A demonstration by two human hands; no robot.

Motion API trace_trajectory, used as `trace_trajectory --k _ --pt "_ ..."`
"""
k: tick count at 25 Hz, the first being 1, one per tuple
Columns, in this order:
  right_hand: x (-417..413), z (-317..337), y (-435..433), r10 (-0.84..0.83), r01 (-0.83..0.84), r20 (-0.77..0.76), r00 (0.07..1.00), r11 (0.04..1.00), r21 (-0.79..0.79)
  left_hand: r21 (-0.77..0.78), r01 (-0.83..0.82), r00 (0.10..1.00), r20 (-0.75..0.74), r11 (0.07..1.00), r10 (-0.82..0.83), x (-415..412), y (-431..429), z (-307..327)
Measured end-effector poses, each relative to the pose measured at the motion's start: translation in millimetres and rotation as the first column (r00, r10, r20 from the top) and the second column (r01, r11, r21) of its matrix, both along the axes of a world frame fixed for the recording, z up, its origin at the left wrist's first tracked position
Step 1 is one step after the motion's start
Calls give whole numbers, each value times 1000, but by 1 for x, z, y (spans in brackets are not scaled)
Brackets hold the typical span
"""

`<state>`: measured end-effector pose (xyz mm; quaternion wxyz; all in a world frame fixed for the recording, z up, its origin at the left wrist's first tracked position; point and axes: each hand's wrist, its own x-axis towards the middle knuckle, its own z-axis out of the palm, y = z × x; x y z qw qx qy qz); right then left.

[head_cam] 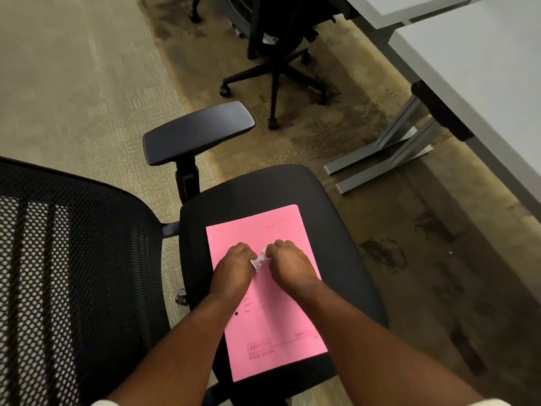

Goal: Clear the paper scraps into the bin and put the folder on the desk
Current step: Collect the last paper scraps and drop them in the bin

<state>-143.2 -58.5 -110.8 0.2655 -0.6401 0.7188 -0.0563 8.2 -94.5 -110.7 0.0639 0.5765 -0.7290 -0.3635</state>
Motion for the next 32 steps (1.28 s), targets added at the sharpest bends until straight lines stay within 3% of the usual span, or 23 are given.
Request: trace_trajectory --k 5,10,15,18,22,29,32 --pt "-2 39 26 -105 106 29 994 994 -32 30 -75 997 8 997 75 0 13 34" --pt "-3 108 64 -220 220 23 975 960 -176 -101 109 994 -20 989 -112 -5 32 104" --pt "-5 180 115 -323 305 -6 946 900 -312 -132 116 993 -22 984 -120 -19 63 178" --pt "-7 218 148 -392 359 -3 920 846 -395 -285 274 961 41 919 -274 -26 85 222" --pt "-10 262 193 -448 401 5 894 794 -457 -378 371 916 0 848 -401 -40 116 265" --pt "-29 296 289 -586 484 -8 810 677 -555 -351 460 857 -66 816 -511 -76 190 287" --pt "-44 300 348 -655 537 -2 756 621 -571 -365 574 773 -54 733 -632 -101 239 287"
